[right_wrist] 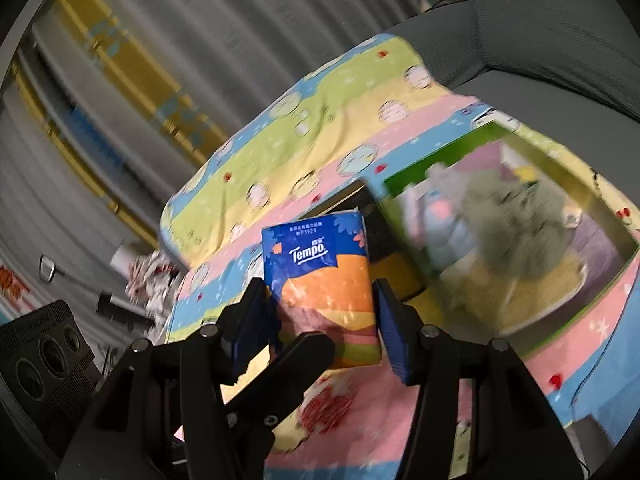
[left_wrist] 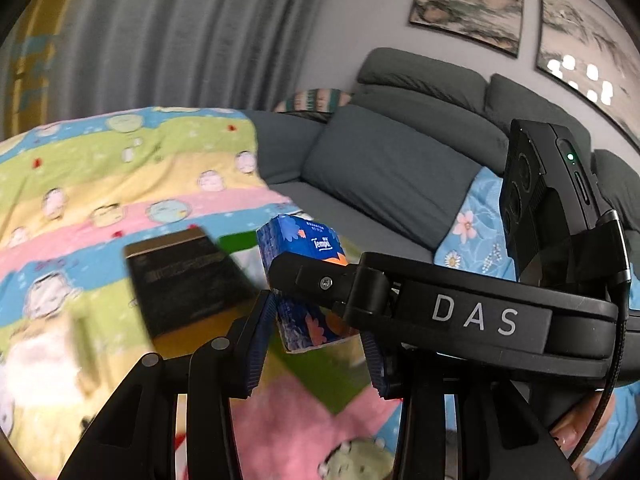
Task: Organize soft objects
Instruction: 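Carry the Tempo pack with the right gripper over the green box, then open the right gripper to drop the Tempo pack into the box, then move the right tool toward the red-and-white knit pouch, then grasp the red-and-white knit pouch with the right gripper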
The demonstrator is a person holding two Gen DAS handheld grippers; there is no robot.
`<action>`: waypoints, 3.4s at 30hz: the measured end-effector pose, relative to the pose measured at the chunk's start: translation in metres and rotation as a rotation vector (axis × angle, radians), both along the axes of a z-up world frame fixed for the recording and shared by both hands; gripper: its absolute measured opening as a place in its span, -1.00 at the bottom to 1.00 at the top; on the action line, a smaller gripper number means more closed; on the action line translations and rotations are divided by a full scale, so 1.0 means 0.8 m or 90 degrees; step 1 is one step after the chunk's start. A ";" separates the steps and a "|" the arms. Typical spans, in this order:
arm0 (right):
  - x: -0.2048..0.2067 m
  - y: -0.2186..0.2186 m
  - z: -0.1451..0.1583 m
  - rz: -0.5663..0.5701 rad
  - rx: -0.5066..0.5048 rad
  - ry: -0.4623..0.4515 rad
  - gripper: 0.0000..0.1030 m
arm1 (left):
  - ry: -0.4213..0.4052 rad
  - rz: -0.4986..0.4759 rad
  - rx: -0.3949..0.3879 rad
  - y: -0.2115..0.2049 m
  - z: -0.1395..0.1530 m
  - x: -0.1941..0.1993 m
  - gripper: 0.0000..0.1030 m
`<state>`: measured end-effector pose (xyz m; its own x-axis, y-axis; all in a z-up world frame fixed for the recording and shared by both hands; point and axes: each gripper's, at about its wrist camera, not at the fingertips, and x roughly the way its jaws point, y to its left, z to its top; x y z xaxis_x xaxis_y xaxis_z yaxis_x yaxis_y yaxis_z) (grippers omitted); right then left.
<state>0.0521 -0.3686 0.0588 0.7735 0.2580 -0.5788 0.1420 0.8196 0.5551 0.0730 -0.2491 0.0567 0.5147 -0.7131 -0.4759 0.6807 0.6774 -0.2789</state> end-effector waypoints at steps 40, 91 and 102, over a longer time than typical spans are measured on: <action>0.004 -0.113 -0.035 -0.197 -0.046 0.022 0.73 | 0.110 -0.070 0.002 -0.066 -0.054 0.047 -0.03; 0.018 0.112 -0.131 0.136 -0.006 0.195 0.57 | 0.373 0.221 -0.011 0.178 -0.171 -0.022 0.35; 0.026 0.117 -0.171 0.165 0.017 0.246 0.01 | 0.368 0.204 0.004 0.155 -0.183 -0.013 0.27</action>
<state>0.0728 -0.2749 -0.0780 0.4106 0.4329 -0.8025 0.1356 0.8413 0.5232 0.0626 -0.1252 -0.0896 0.3617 -0.5630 -0.7431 0.1866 0.8247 -0.5339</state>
